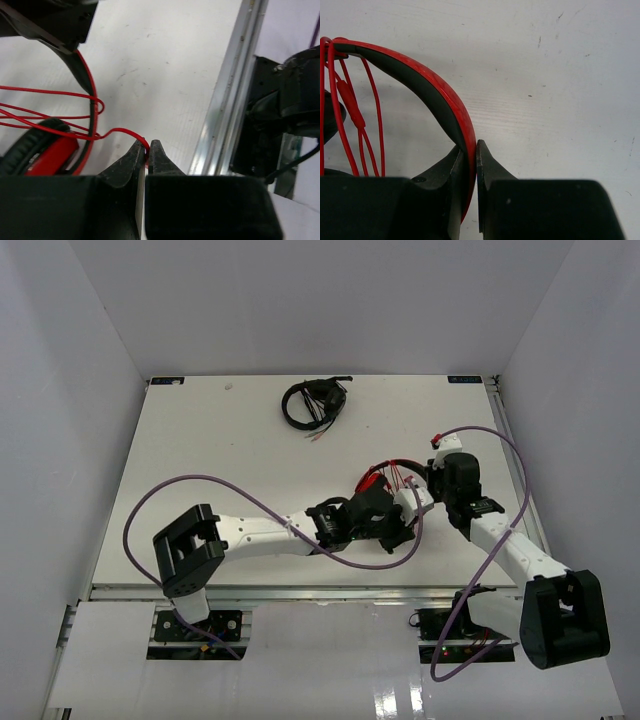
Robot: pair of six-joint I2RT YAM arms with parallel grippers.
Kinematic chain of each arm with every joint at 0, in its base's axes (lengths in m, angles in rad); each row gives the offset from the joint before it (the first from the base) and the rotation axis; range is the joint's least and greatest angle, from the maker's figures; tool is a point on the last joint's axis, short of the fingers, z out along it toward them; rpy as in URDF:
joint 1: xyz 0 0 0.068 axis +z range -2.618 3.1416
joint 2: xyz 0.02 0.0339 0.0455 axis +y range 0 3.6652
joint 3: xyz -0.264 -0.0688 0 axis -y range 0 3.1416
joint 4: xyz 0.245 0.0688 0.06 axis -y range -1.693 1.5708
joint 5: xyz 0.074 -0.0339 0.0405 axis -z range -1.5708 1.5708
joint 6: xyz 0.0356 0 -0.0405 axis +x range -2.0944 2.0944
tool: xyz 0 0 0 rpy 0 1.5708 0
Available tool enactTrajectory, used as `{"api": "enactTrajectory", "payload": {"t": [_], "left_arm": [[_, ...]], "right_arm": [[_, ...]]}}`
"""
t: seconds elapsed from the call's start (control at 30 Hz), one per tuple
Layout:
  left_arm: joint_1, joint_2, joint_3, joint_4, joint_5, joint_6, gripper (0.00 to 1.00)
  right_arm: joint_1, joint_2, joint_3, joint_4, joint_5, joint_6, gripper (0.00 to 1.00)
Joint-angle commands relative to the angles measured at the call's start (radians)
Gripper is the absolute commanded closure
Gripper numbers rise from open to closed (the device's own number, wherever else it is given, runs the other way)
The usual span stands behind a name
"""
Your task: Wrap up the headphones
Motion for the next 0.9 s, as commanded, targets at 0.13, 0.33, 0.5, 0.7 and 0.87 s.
{"api": "enactTrajectory", "payload": {"t": [0.13,0.33,0.5,0.7,0.87], "left_arm": [[0.082,0.046,0.187,-0.321,-0.091,0.189,0.89],[0.155,0.062,0.195,-0.321,-0.084,0.235,0.86],[0.17,0.122,0.244,-0.327,-0.091,0.347,0.82],[0.17,0.189,0.314,-0.322,-0.129,0.425,0.79],[0.17,0.185,0.286,-0.281,-0.121,0.452,0.77]], "right_arm": [[0.022,0.087,0.04,0.075,-0.04,-0.02,0.92],[0.024,0.156,0.067,0.066,-0.087,-0.003,0.92],[0.029,0.173,0.076,0.06,-0.112,-0.002,0.92],[0.041,0.171,0.073,0.051,-0.13,-0.006,0.92],[0.046,0.166,0.07,0.049,-0.14,-0.01,0.92]]}}
